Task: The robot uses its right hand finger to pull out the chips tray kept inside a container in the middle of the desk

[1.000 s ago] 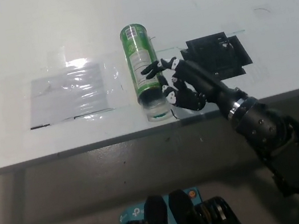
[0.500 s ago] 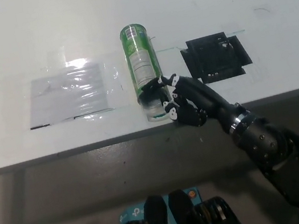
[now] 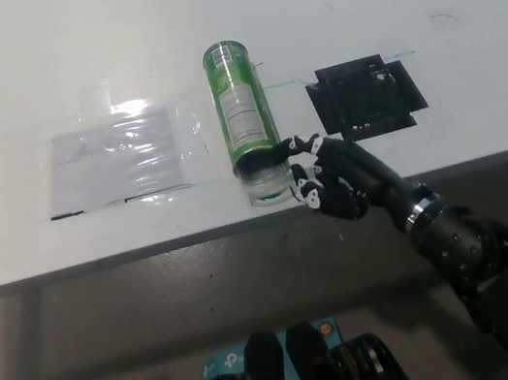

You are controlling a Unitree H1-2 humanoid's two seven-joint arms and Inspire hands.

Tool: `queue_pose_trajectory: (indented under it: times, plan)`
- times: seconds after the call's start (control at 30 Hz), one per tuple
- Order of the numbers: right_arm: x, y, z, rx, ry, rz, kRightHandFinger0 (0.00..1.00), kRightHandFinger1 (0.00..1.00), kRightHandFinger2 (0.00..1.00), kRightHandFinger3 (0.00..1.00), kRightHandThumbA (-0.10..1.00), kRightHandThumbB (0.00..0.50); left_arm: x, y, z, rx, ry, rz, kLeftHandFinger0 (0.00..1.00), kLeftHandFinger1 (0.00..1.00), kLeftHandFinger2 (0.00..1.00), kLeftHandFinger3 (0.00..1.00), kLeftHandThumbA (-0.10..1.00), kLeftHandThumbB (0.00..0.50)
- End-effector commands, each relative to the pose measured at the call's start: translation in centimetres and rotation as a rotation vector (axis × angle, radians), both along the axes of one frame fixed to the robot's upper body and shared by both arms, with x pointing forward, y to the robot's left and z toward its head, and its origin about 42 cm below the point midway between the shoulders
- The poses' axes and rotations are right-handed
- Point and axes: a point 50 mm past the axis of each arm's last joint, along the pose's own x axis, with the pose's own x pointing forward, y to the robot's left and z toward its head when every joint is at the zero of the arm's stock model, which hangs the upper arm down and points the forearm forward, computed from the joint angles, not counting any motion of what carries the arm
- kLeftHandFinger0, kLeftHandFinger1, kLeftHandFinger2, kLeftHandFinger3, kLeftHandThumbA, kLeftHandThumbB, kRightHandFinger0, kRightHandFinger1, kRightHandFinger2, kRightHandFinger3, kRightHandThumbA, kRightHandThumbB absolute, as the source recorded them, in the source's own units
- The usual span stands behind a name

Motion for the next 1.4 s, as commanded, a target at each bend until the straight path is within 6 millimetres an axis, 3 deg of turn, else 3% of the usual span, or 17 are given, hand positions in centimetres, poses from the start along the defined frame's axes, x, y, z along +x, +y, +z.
queue_pose_trajectory:
  times: [0.0,0.03,0.27,0.3,0.4,0.47,0.57,0.73,0.87,0.9,0.93,0.97,1.07,1.23,1.27,1.33,1.37]
  plan:
    - [0.4,1.3,1.5,0.007,-0.078,0.038,0.00,0.01,0.77,0.78,-0.10,0.213,0.1,0.7,2.6,0.055,-0.054,-0.015,0.30,0.32,0.41,0.59,0.28,0.000]
    - [0.5,1.3,1.3,0.009,-0.073,0.037,0.06,0.10,0.80,0.80,-0.10,0.204,0.2,0.8,2.7,0.053,-0.056,-0.017,0.29,0.32,0.41,0.58,0.27,0.000]
    - [0.2,2.5,1.0,-0.051,-0.145,0.096,0.12,0.18,0.82,0.84,-0.10,0.207,0.4,0.9,2.7,0.046,-0.058,-0.026,0.30,0.32,0.40,0.58,0.23,0.000]
    - [0.2,2.7,1.0,-0.036,-0.130,0.101,0.20,0.28,0.85,0.84,-0.10,0.189,0.5,0.7,2.8,0.046,-0.062,-0.028,0.31,0.32,0.40,0.58,0.23,0.000]
    - [0.1,3.2,1.2,-0.072,-0.153,0.105,0.12,0.21,0.84,0.85,-0.10,0.178,0.4,0.7,2.9,0.052,-0.061,-0.023,0.30,0.32,0.42,0.58,0.21,0.000]
    - [0.2,3.0,1.2,-0.144,-0.179,0.083,0.03,0.15,0.76,0.85,-0.10,0.194,0.6,0.6,3.2,0.054,-0.064,-0.028,0.30,0.33,0.41,0.58,0.18,0.000]
    - [0.3,1.9,0.5,-0.214,-0.194,0.089,0.08,0.21,0.78,0.87,-0.10,0.186,0.9,0.6,3.6,0.062,-0.062,-0.026,0.30,0.32,0.41,0.58,0.17,0.000]
    - [-1.0,0.4,0.1,-0.289,-0.230,0.088,0.03,0.16,0.81,0.86,-0.10,0.208,1.0,0.8,4.1,0.065,-0.069,-0.026,0.29,0.30,0.38,0.55,0.12,0.000]
    - [-2.2,-0.3,0.0,-0.330,-0.229,0.081,0.13,0.30,0.81,0.88,-0.10,0.202,1.1,0.8,4.1,0.070,-0.070,-0.024,0.29,0.31,0.38,0.56,0.11,0.000]
    - [-2.6,-0.6,-0.2,-0.333,-0.253,0.079,0.03,0.20,0.80,0.86,-0.10,0.216,1.1,1.0,4.3,0.084,-0.074,-0.023,0.29,0.31,0.38,0.57,0.11,0.000]
    - [-2.6,-0.5,-0.1,-0.334,-0.253,0.079,0.03,0.20,0.80,0.86,-0.10,0.217,1.1,1.0,4.3,0.084,-0.075,-0.022,0.29,0.31,0.38,0.57,0.11,0.000]
    - [-3.4,-1.0,-0.3,-0.332,-0.242,0.071,0.00,0.08,0.82,0.87,-0.10,0.218,1.1,1.0,4.3,0.078,-0.074,-0.020,0.29,0.31,0.40,0.57,0.11,0.000]
    - [-4.3,-1.2,-0.4,-0.325,-0.216,0.056,0.00,0.02,0.85,0.88,-0.10,0.208,1.1,1.0,4.4,0.071,-0.071,-0.019,0.28,0.30,0.38,0.57,0.12,0.000]
    - [-5.4,-1.4,-1.1,-0.263,-0.163,0.039,0.00,0.01,0.81,0.87,-0.10,0.197,1.1,1.2,4.5,0.081,-0.076,-0.022,0.28,0.31,0.38,0.56,0.14,0.000]
    - [-5.7,-1.4,-1.5,-0.265,-0.162,0.040,0.00,0.00,0.69,0.86,-0.10,0.185,1.2,1.1,4.5,0.080,-0.070,-0.017,0.28,0.30,0.38,0.56,0.15,0.000]
    - [-6.1,-1.3,-1.9,-0.250,-0.138,0.045,0.00,0.00,0.70,0.87,-0.10,0.180,1.2,1.0,4.6,0.076,-0.071,-0.020,0.28,0.30,0.39,0.56,0.16,0.000]
    - [-6.5,-1.1,-2.4,-0.235,-0.137,0.049,0.00,0.00,0.78,0.86,-0.10,0.188,1.2,1.0,4.4,0.070,-0.072,-0.026,0.27,0.30,0.39,0.56,0.15,0.000]
